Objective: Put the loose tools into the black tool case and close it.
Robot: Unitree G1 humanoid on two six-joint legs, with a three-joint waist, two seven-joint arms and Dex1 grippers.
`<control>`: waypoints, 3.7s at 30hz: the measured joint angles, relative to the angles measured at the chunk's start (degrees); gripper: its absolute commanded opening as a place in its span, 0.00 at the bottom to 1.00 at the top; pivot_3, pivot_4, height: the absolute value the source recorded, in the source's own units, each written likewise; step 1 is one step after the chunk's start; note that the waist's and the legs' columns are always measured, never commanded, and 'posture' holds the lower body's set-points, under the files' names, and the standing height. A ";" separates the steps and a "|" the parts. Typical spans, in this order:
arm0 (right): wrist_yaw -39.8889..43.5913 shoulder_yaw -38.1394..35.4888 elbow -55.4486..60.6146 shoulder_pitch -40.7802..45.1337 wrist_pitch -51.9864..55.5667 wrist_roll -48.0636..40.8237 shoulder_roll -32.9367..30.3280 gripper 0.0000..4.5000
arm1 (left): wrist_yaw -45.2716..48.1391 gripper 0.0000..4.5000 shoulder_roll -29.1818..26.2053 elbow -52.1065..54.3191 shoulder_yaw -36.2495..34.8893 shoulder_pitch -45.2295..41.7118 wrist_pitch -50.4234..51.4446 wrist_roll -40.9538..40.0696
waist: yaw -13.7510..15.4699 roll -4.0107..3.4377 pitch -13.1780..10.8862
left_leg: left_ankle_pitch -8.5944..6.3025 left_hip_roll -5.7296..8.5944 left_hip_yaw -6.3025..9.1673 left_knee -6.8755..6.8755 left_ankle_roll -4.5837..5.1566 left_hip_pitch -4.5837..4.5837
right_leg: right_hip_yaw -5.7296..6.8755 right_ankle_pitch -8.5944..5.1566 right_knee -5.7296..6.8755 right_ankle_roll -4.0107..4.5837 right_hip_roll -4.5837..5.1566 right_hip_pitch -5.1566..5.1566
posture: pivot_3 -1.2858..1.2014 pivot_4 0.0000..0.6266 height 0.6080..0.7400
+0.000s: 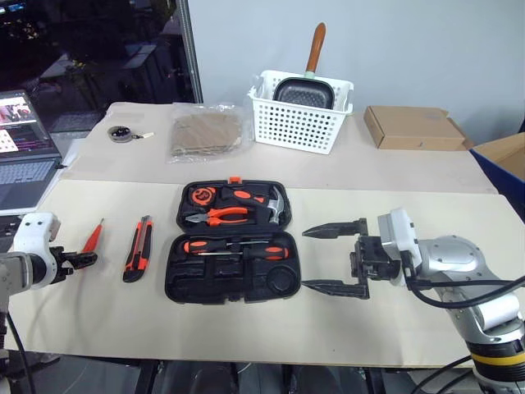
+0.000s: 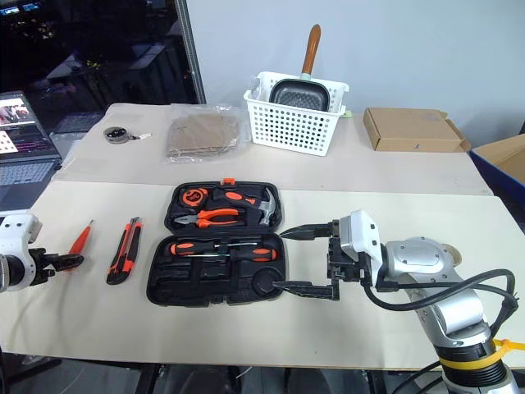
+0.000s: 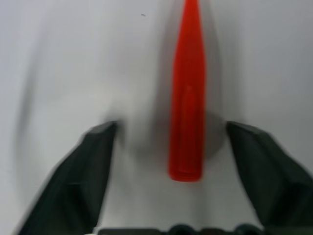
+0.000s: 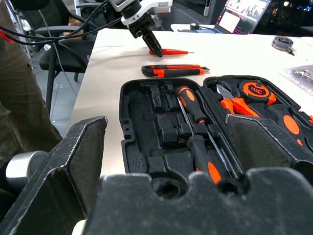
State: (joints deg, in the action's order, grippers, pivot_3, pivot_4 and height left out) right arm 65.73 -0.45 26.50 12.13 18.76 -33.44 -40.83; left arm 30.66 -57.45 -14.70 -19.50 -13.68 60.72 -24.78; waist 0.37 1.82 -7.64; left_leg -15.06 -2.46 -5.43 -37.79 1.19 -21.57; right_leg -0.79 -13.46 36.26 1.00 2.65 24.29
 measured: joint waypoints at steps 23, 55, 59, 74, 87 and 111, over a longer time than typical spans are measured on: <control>-2.14 -3.73 1.92 -9.77 -2.46 0.79 -1.76 1.00 | 31.95 0.09 -7.41 36.75 24.66 -2.72 -21.94 2.69 | -0.04 -0.22 -0.06 | 0.02 0.31 0.00 -0.09 0.09 -0.19 | -0.15 -0.05 -0.03 -0.12 -0.48 0.01 | 0.52 0.24 1.00; -5.15 -9.25 7.75 -17.71 -2.29 0.55 -3.36 1.00 | 43.30 0.09 -5.18 29.37 38.05 -12.61 -31.41 22.67 | -0.40 -0.22 -0.05 | -0.10 0.50 0.00 -0.14 0.30 0.03 | -0.31 -0.22 0.10 -0.46 -0.32 -0.16 | 0.52 0.24 1.00; -5.62 -9.20 7.86 -17.67 -2.28 0.55 -3.36 1.00 | 44.23 0.09 -5.23 30.22 38.45 -13.13 -29.28 23.22 | -0.56 -0.22 -0.05 | -0.12 0.51 -0.02 -0.14 0.35 0.03 | -0.35 -0.23 0.09 -0.48 -0.32 -0.16 | 0.52 0.24 1.00; -6.02 -8.94 7.90 -17.62 -2.29 0.56 -3.36 1.00 | 45.97 0.68 -2.70 32.68 33.31 -13.67 -21.07 17.21 | -0.98 -0.20 -0.05 | -0.14 0.51 0.01 -0.30 0.38 -0.12 | -0.35 -0.25 0.19 -0.52 -0.30 -0.07 | 0.52 0.24 1.00; -5.90 -6.85 6.53 -15.19 -2.52 0.73 -2.83 1.00 | 25.71 0.01 17.14 36.95 15.76 0.91 -16.44 5.42 | -0.87 -0.16 -0.06 | -0.16 0.52 0.06 -0.59 0.41 0.15 | -0.45 -0.29 0.66 -0.57 -0.18 -0.26 | 0.52 0.24 1.00; -6.27 -7.00 6.74 -16.34 -2.49 0.70 -3.40 1.00 | 4.32 0.01 23.92 37.74 17.92 23.60 -43.89 18.77 | -1.12 -0.57 0.89 | -0.25 0.51 -0.40 -0.32 0.50 0.52 | -1.19 -0.32 0.59 -0.64 -0.10 -0.36 | 0.52 0.24 1.00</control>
State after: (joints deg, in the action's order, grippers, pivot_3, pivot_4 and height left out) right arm 59.46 -7.45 33.24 -4.21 16.27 -32.74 -44.23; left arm 34.98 -33.53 23.04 -1.58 9.92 16.83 -6.02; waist -0.75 1.25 -6.75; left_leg -15.31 -1.95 -5.82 -38.11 1.69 -21.05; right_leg -1.98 -13.78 36.84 0.36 2.55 23.93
